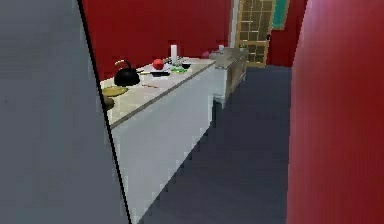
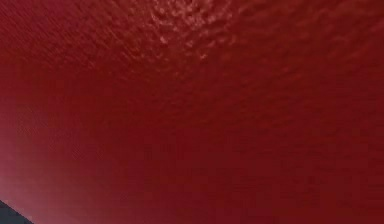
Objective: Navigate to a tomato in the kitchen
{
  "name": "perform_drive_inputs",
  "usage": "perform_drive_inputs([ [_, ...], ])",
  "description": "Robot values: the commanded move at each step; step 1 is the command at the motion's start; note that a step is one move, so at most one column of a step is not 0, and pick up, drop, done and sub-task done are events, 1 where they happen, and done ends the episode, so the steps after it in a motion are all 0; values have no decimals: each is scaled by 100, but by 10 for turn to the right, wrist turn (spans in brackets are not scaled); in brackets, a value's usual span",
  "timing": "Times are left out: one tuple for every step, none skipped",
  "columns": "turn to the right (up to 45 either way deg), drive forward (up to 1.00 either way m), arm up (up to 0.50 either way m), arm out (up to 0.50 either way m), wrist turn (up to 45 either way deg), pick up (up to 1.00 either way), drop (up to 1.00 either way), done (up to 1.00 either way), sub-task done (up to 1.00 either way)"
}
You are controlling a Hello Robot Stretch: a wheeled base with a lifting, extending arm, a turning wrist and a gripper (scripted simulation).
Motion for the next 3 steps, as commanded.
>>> perform_drive_inputs([
  [330, 0, 0, 0, 0, 0, 0, 0, 0],
  [-240, 0, 0, 0, 0, 0, 0, 0, 0],
  [0, 100, 0, 0, 0, 0, 0, 0, 0],
])
